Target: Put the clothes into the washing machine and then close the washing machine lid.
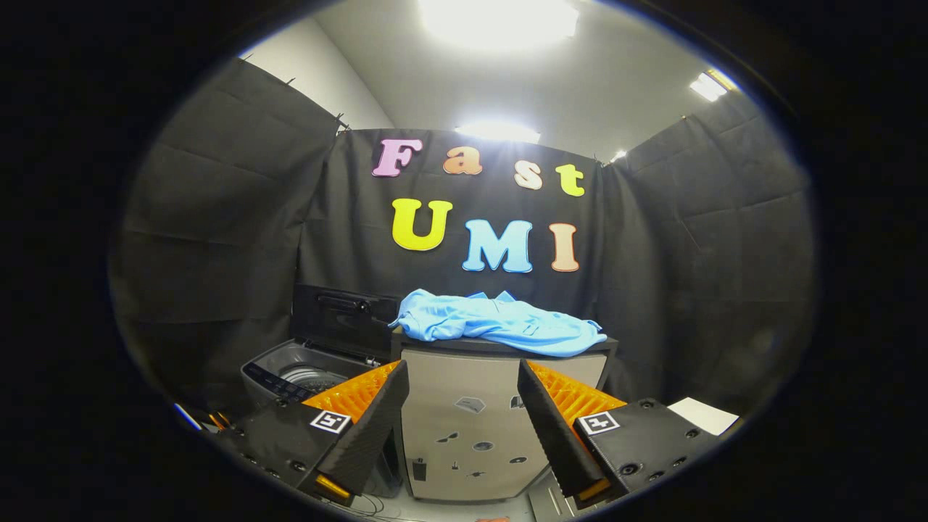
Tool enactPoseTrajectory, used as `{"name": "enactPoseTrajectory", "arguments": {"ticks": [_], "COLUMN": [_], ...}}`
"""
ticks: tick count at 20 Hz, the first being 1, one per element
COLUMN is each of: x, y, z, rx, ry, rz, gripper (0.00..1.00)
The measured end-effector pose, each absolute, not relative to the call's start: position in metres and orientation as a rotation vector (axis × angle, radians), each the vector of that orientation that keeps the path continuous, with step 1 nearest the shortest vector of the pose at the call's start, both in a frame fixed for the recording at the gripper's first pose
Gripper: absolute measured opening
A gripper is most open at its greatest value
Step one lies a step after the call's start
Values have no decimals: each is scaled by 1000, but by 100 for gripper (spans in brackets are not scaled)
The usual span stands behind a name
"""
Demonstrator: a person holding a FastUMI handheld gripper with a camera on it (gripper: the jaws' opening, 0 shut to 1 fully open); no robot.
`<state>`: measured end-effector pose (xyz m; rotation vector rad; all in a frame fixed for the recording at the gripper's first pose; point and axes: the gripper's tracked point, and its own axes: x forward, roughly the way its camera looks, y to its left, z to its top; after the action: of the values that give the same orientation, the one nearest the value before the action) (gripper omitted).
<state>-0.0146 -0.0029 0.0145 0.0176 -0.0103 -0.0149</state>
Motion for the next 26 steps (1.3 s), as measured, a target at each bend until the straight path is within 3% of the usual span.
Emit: {"name": "enactPoseTrajectory", "arguments": {"ticks": [14,26], "x": [-12,87], "y": [0,-46], "z": [37,127], "rx": [28,18], "ry": [-15,23], "rz": [-11,-4], "gripper": [98,98]}}
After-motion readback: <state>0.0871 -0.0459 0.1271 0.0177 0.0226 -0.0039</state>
